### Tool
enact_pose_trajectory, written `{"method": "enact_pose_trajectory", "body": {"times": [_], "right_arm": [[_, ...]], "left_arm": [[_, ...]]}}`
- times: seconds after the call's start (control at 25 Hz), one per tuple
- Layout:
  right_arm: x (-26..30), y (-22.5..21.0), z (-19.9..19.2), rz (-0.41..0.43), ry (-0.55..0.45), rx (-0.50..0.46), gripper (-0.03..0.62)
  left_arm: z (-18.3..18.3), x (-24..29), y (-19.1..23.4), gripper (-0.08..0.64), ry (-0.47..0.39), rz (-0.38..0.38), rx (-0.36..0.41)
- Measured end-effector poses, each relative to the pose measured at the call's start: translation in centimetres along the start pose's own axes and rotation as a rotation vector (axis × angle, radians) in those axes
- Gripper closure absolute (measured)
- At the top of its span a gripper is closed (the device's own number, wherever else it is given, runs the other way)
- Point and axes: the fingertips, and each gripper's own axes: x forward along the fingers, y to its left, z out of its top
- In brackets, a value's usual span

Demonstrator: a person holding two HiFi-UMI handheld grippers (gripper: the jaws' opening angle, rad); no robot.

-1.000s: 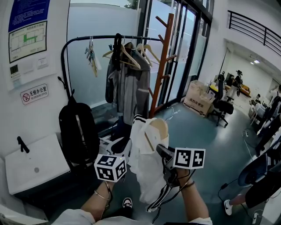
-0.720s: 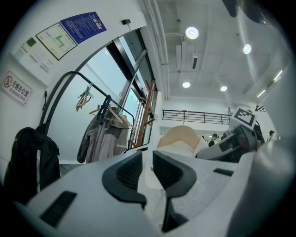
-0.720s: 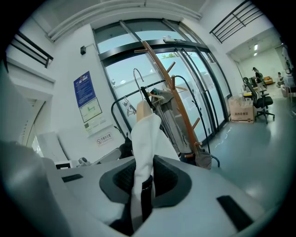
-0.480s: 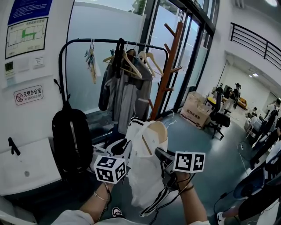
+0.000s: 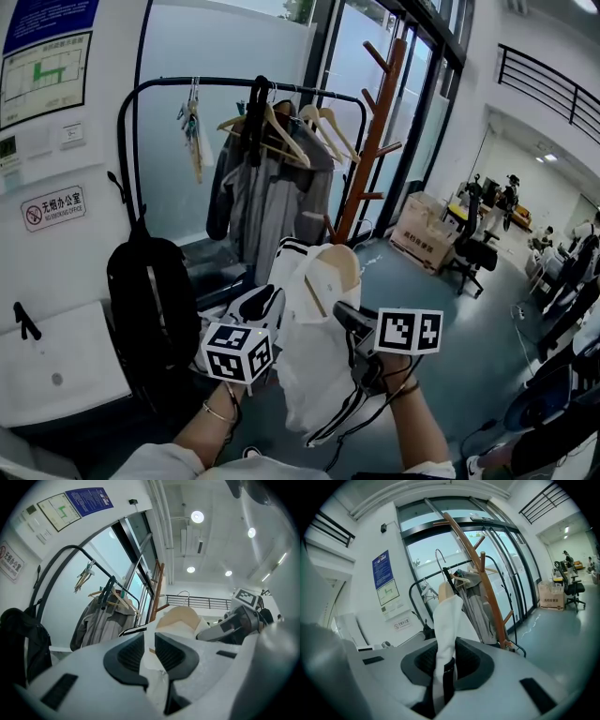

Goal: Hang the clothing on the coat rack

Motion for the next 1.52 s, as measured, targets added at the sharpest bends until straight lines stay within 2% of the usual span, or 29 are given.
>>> {"method": "enact_pose_trajectory", "body": {"times": [0.6, 1.16, 1.52], "right_arm": [[5.2, -2.7, 2.9, 0.012, 0.029, 0.015, 0.521], [9.1, -6.2, 6.5, 0.032, 0.056, -0.023, 0.52], [10.4, -7.9, 6.0, 0.078, 0.096, -0.019, 0.521]], "left_arm": [[-0.8, 5.0, 3.6, 0.485, 0.028, 0.004, -0.01], [-0.8, 11.8, 5.8, 0.485, 0.0, -0.006, -0.024], [-3.8, 13.8, 7.0, 0.485, 0.041, 0.024, -0.063]]}}
